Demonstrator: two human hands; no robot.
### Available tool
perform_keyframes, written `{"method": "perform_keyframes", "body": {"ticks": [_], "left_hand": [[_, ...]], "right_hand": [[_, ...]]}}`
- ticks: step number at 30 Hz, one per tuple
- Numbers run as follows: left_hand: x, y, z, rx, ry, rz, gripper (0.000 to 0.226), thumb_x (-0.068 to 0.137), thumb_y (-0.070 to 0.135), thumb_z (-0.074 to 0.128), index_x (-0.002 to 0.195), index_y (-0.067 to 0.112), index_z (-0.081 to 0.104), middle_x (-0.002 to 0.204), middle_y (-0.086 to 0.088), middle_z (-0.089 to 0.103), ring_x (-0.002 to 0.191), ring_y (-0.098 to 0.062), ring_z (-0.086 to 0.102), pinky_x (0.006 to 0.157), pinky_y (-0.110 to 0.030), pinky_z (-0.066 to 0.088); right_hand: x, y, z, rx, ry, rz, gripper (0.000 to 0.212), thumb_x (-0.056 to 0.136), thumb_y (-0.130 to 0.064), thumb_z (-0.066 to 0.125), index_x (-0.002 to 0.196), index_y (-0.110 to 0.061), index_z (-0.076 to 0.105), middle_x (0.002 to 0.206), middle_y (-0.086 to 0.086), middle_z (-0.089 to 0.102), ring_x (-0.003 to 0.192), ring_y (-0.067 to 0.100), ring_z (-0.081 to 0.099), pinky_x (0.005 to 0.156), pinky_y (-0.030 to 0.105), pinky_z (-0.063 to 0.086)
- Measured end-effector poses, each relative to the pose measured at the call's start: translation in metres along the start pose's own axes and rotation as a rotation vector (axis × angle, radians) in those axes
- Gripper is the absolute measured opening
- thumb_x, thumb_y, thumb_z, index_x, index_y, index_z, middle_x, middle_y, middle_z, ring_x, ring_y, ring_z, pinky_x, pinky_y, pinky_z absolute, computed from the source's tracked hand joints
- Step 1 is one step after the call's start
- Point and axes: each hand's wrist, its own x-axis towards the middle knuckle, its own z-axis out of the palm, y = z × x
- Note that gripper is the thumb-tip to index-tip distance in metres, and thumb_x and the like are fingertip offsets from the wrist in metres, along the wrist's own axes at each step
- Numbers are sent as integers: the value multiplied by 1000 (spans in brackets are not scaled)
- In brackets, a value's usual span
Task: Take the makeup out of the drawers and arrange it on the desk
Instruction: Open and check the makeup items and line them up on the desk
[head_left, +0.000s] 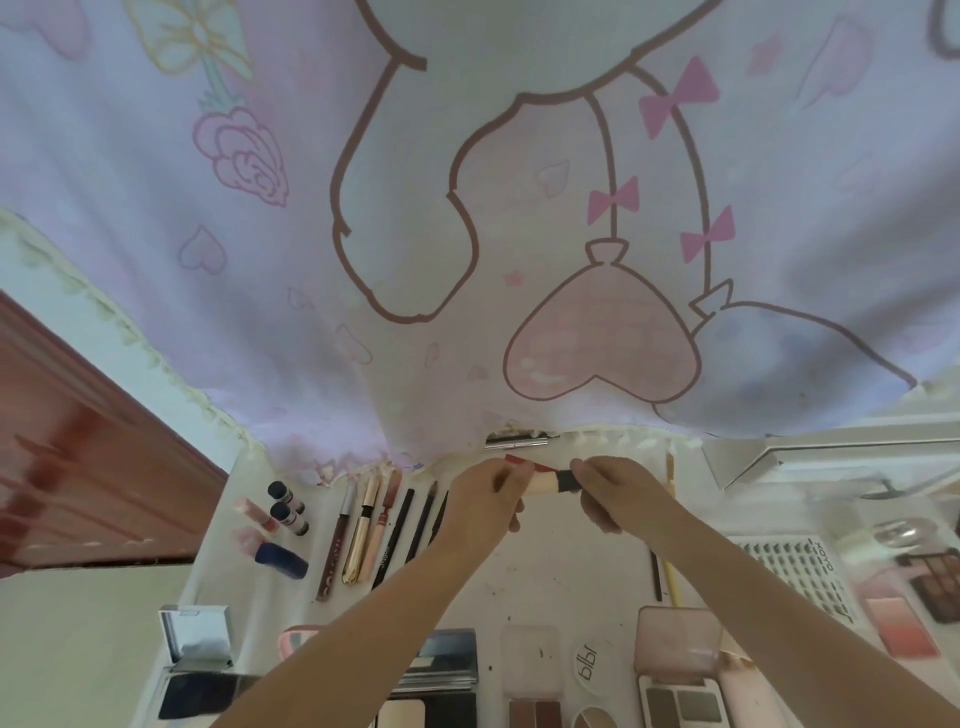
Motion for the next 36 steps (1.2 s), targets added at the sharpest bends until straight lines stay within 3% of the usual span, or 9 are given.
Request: {"method": "perform_keyframes", "body": {"ticks": [5, 7, 10, 14, 17, 22, 27, 32, 36], "left_hand": [[-3, 1, -6, -136, -8, -64, 31, 95, 25, 45, 66, 15, 51, 55, 1, 51, 31, 1, 44, 42, -15, 37], [-5, 2, -5, -114, -11, -52, 32, 95, 25, 46, 65, 15, 51, 54, 2, 51, 31, 0, 44, 42, -14, 37], [-6, 2, -3, -52, -8, -44, 33, 95, 27, 47, 64, 17, 51, 52, 4, 51, 32, 0, 44, 45, -17, 38], [-4, 0, -6, -105, 17, -99, 36, 95, 27, 45, 62, 14, 50, 52, 2, 50, 31, -1, 43, 44, -18, 37], [-6, -1, -7, -122, 12, -103, 36, 96, 25, 45, 63, 13, 50, 52, 2, 49, 30, 0, 42, 42, -16, 37], [-8, -2, -3, -85, -3, -91, 34, 95, 27, 45, 64, 14, 51, 52, 2, 49, 30, 0, 43, 44, -17, 37], [-6, -5, -7, -108, 18, -112, 32, 95, 26, 45, 66, 15, 51, 55, 1, 50, 31, 1, 43, 44, -15, 38], [-6, -6, -4, -95, 20, -95, 33, 95, 26, 46, 64, 15, 51, 54, 1, 50, 30, 1, 43, 42, -14, 37], [-7, -9, -4, -71, 6, -102, 30, 95, 27, 46, 68, 16, 52, 55, 2, 50, 34, -1, 44, 44, -14, 39]], "right_hand": [[-3, 5, 2, 163, 30, -184, 35, 86, -2, 56, 93, -36, 50, 90, -12, 59, 72, -7, 61, 60, 11, 49], [-3, -1, 4, 241, -6, -82, 11, 92, -17, 49, 93, -27, 53, 76, -7, 63, 55, 2, 60, 49, 15, 46], [0, 1, 4, 112, 11, -73, 27, 96, -18, 42, 72, -18, 54, 52, -6, 58, 38, 2, 49, 45, 16, 41], [-2, 5, 1, 167, 13, -227, 39, 84, 11, 52, 87, -28, 56, 88, -10, 59, 73, -9, 59, 68, 12, 49], [-2, 4, 2, 196, -52, -186, 34, 90, -4, 50, 99, -37, 48, 97, -15, 57, 83, 1, 61, 65, 17, 53], [2, 5, 5, 24, -34, -76, 29, 97, -19, 40, 70, -21, 51, 47, -9, 57, 40, 0, 50, 49, 14, 42], [2, 10, 0, 162, -55, -167, 40, 84, 9, 54, 91, -30, 53, 96, -9, 59, 91, 9, 60, 79, 30, 52], [1, 0, 4, 188, -91, 16, 22, 96, -22, 40, 79, -23, 54, 66, -4, 61, 49, 3, 57, 50, 17, 46], [0, 6, 4, 150, -77, -38, 22, 94, -9, 45, 77, -21, 55, 65, -4, 60, 48, 0, 55, 55, 17, 46]]}}
